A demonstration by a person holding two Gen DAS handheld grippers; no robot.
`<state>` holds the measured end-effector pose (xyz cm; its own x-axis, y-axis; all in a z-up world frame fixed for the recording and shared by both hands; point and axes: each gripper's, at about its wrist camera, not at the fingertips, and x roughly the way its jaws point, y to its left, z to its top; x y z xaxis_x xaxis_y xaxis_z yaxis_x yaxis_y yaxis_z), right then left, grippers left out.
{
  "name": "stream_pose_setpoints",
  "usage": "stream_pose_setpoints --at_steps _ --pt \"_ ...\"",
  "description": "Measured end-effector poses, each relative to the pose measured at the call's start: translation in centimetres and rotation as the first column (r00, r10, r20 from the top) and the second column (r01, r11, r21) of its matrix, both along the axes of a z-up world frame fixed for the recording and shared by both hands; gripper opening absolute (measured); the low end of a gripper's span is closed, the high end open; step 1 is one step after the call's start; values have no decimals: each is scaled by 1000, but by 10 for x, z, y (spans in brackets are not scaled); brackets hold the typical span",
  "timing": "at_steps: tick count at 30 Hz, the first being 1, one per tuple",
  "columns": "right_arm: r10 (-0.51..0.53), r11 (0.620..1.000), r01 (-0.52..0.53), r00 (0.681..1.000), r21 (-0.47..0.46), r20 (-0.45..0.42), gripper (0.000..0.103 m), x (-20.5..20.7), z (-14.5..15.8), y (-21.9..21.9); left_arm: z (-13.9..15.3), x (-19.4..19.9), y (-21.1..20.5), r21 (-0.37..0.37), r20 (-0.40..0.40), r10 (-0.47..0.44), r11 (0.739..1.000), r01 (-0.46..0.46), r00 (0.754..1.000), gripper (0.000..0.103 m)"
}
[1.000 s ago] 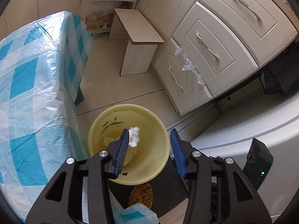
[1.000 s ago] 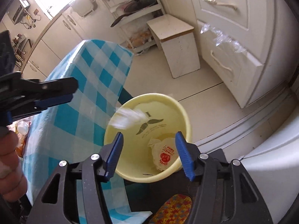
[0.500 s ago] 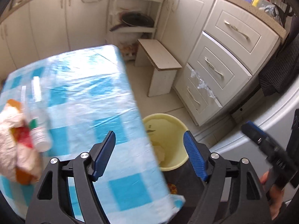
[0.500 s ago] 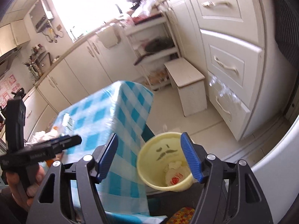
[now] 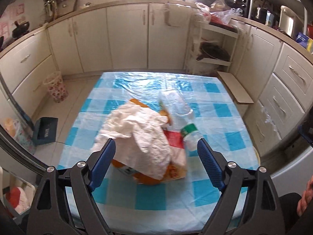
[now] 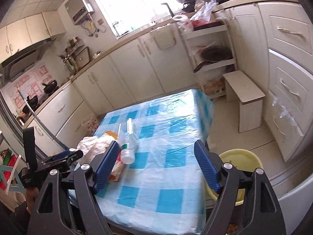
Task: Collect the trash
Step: 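Move the right gripper back to the table and grasp the clear plastic bottle, then carry the clear bottle with the right gripper and release it into the yellow basin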
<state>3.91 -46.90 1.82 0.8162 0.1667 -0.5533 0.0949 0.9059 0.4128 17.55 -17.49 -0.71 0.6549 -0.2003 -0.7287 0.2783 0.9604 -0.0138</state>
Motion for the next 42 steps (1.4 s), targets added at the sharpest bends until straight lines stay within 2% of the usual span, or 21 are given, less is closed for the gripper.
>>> stream_pose_setpoints --at_steps 3,6,8,11,12,14,15,17,20,26,31,40,42 --pt "80 997 -80 996 -19 -40 76 18 -4 33 -3 17 12 55 10 14 998 -14 1000 85" --pt "131 987 -137 988 -87 -79 80 30 -16 58 -13 35 11 117 4 3 993 -4 1000 86" --pt "136 982 -151 982 -112 -131 80 39 -29 67 -20 48 9 150 -9 -4 989 5 1000 86" --pt "118 985 -138 975 -98 -190 80 53 -43 68 -28 62 4 166 -38 -11 986 18 999 85" --pt "113 986 -135 974 -100 -197 81 56 -45 71 -29 65 3 160 -43 -16 987 23 999 83" --pt "113 984 -140 969 -107 -220 81 65 -51 75 -28 69 7 127 -57 -17 992 24 998 65" --pt "114 983 -144 966 -113 -233 81 71 -55 78 -28 72 10 105 -67 -14 994 21 998 60" --pt "122 979 -158 960 -129 -254 80 84 -60 85 -29 77 20 48 -99 -5 999 10 995 39" --pt "131 971 -180 952 -159 -277 80 101 -68 97 -26 81 34 -27 -127 10 1000 -13 992 27" --pt "120 965 -181 948 -190 -294 81 137 -81 117 -5 76 61 -168 -116 28 985 -47 993 26" --pt "97 969 -160 947 -189 -306 81 167 -94 129 5 72 71 -227 -96 40 972 -61 995 23" --pt "71 971 -137 948 -195 -312 80 195 -111 134 5 71 72 -231 -90 28 972 -48 996 23" --pt "76 975 -135 949 -177 -305 71 197 -111 132 6 69 70 -219 -73 27 975 -43 997 23"
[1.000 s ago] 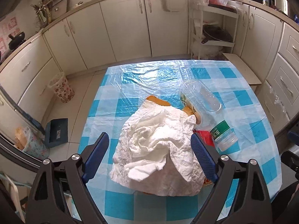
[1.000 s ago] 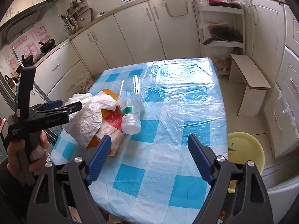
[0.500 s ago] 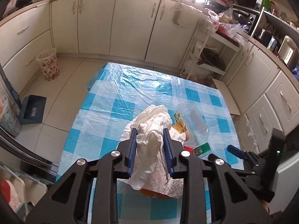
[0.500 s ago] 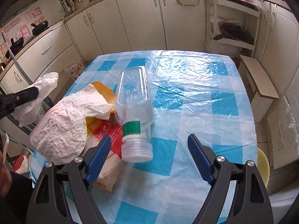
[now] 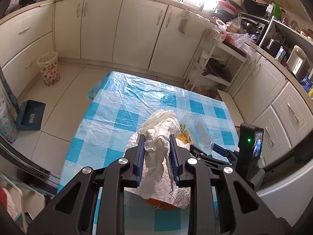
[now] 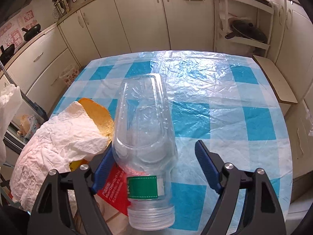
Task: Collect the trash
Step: 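Carry the clear bottle with the right gripper and release it into the yellow basin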
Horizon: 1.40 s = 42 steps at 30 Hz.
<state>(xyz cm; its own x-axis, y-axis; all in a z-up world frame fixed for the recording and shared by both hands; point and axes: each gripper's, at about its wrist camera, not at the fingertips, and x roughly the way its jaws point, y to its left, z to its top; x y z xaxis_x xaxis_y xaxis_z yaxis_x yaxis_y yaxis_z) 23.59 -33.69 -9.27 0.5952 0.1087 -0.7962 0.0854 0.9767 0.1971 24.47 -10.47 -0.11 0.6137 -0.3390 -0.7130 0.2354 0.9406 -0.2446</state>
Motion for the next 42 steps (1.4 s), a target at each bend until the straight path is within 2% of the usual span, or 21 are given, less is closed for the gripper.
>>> stream_pose_setpoints --at_steps 1,2,13,18,22,26,31,33,37,42 --pt "2 1000 -2 1000 15 -1 59 1 0 -1 1 -1 -1 8 8 -1 1000 1 1000 23" --pt "-1 1000 1 1000 18 -2 58 0 1 -2 2 -2 -1 16 15 -5 1000 5 1000 23" --pt "-11 994 8 1000 107 26 58 -17 17 -21 -2 -5 -7 34 13 -17 999 17 1000 23" --pt "-11 993 7 999 118 37 58 -33 27 -36 -5 -11 -19 51 22 -44 998 43 999 23" --pt "-45 993 39 997 111 56 58 -56 37 -63 -5 -19 -36 66 35 -82 995 80 996 23" --pt "-131 986 121 988 113 78 58 -82 46 -109 -6 -26 -57 77 44 -125 990 121 991 23" --pt "-277 953 263 958 152 75 58 -120 40 -179 -11 -35 -87 75 38 -187 980 184 982 23" --pt "-339 933 330 940 143 43 58 -135 29 -204 -13 -40 -102 72 33 -219 974 216 975 23" --pt "-430 883 426 903 197 -23 57 -159 4 -248 -23 -49 -129 82 11 -262 962 260 965 23" --pt "-495 832 501 864 239 -93 57 -170 -17 -278 -33 -59 -162 99 -14 -309 946 309 951 23"
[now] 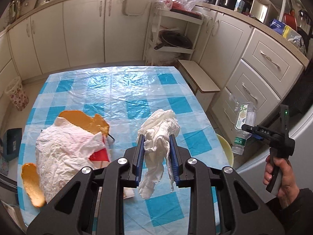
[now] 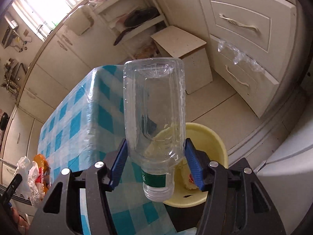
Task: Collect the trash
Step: 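Carry the clear bottle with the right gripper and release it into the yellow basin, then carry the tissue with the left gripper and release it into the yellow basin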
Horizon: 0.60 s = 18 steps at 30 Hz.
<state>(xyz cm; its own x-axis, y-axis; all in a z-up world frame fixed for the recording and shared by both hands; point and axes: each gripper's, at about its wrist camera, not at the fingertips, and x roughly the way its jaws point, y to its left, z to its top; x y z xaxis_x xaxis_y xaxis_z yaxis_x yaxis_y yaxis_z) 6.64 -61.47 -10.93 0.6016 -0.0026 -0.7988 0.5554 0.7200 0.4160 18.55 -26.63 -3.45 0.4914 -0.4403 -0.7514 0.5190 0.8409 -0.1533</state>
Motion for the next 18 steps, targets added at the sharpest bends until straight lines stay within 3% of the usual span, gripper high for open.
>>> stream_pose_setpoints --at_steps 6,10,15,18 --pt "5 999 -1 996 46 -93 57 12 -21 -5 0 -17 -28 21 13 -59 998 58 998 23" --pt "-24 997 32 993 71 -114 66 11 -23 -7 -2 -23 -40 33 11 -82 996 82 997 23" --pt "-65 994 60 996 91 59 68 -2 19 -10 -9 -29 -64 26 -15 -108 994 108 994 23" --pt "-66 998 64 978 15 197 72 -14 66 -1 -11 -38 -91 22 -24 -145 989 145 989 23"
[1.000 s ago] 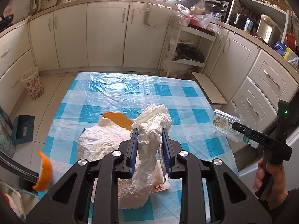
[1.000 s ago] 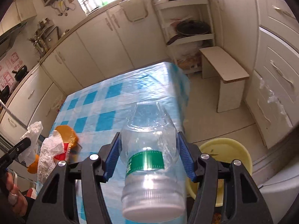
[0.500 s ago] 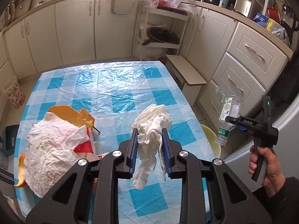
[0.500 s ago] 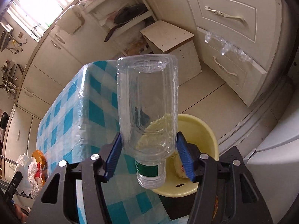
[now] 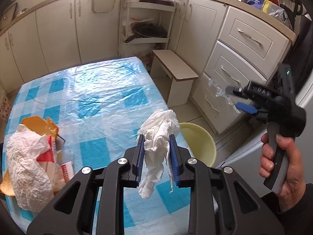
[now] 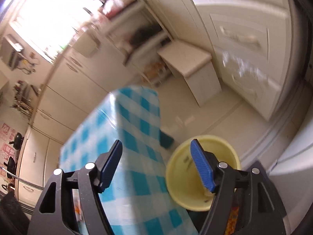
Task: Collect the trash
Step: 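Carry the tissue with the left gripper and release it into the yellow basin, then grasp the orange peel with the left gripper while the right gripper grasps the white tissue paper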
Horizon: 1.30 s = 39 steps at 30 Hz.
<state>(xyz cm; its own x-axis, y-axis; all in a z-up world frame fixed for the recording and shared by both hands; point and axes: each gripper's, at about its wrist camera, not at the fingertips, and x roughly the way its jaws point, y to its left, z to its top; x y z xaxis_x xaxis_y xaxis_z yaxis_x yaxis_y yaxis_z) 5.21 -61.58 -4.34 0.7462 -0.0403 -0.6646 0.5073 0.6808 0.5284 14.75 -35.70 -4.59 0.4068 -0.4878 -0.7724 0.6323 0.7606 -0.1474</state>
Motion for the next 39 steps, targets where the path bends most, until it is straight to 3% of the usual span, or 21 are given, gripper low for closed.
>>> stream_pose_setpoints --at_steps 4,8,10,15,20,23,26,30,35,39 --pt "-39 973 72 987 -217 153 81 -28 64 16 -14 -11 -48 -14 -50 -54 998 53 997 23" --pt "-100 918 177 969 -355 224 87 -55 93 17 -49 -9 -97 -13 -190 -49 999 48 980 23" --pt "-135 919 208 964 -335 231 87 -63 91 4 -69 -8 -119 14 -252 -42 999 47 967 23" --pt "-175 953 221 959 -205 221 87 -65 77 -26 -107 -4 -159 105 -319 -16 993 52 948 25" --pt "-154 964 197 961 -178 230 87 -63 79 -26 -124 6 -178 151 -336 9 988 44 942 54" --pt "-143 968 185 962 -170 234 87 -60 80 -23 -120 7 -179 124 -352 -23 990 70 936 65" --pt "-135 971 176 962 -164 237 87 -56 81 -19 -106 4 -175 116 -306 -41 990 80 951 82" --pt "-127 971 172 960 -167 251 87 -53 85 -12 -80 7 -149 58 -279 -77 994 96 957 84" --pt "-100 973 150 960 -178 261 88 -44 91 2 -30 18 -77 13 -153 -51 999 53 987 90" --pt "-47 974 99 968 -204 246 90 -29 93 24 15 35 6 -27 -24 59 998 -59 998 93"
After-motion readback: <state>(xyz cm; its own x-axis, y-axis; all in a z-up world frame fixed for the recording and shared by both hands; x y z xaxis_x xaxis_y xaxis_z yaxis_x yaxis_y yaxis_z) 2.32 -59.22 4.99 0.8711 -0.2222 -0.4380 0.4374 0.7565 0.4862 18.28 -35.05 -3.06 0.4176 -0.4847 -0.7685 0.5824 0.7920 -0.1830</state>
